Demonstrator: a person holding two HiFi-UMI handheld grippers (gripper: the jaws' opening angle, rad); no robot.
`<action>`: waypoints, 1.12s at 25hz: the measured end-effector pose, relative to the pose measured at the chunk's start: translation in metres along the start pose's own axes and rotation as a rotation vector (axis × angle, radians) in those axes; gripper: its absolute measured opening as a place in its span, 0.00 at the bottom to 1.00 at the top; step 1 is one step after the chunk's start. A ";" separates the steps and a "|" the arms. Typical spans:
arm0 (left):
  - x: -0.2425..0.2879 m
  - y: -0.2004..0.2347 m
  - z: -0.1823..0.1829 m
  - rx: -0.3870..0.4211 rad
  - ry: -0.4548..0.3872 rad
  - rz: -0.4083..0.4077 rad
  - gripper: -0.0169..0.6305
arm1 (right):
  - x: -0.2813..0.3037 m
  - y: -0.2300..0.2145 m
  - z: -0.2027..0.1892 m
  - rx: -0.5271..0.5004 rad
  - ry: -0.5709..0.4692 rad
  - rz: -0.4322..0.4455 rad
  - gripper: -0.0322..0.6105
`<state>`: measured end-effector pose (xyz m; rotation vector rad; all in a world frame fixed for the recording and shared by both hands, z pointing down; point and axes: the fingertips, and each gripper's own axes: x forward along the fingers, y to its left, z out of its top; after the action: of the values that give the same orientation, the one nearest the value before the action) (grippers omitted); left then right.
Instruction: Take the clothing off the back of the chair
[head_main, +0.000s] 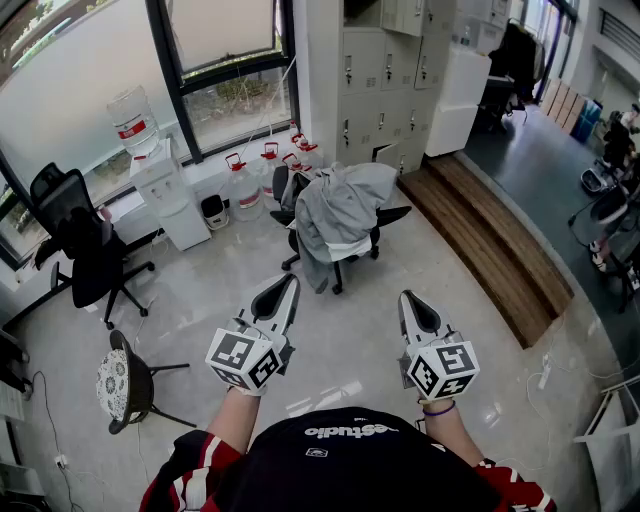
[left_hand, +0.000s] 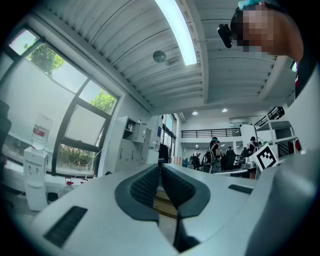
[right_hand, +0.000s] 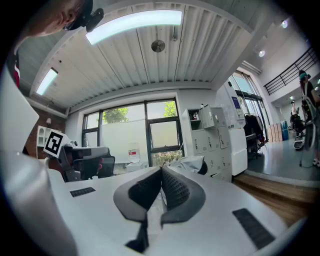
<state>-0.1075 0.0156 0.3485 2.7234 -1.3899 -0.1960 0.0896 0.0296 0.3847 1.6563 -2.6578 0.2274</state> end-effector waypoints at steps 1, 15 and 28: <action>-0.001 -0.001 0.000 -0.006 -0.001 -0.002 0.08 | 0.000 0.001 -0.001 -0.001 0.001 0.002 0.07; -0.005 -0.001 -0.001 -0.012 -0.005 -0.007 0.08 | -0.001 0.008 -0.002 -0.025 0.005 0.006 0.07; -0.006 0.004 -0.002 -0.019 -0.011 -0.006 0.08 | 0.003 0.011 -0.007 -0.002 0.017 0.013 0.07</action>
<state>-0.1145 0.0183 0.3513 2.7158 -1.3757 -0.2239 0.0780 0.0330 0.3906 1.6292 -2.6564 0.2387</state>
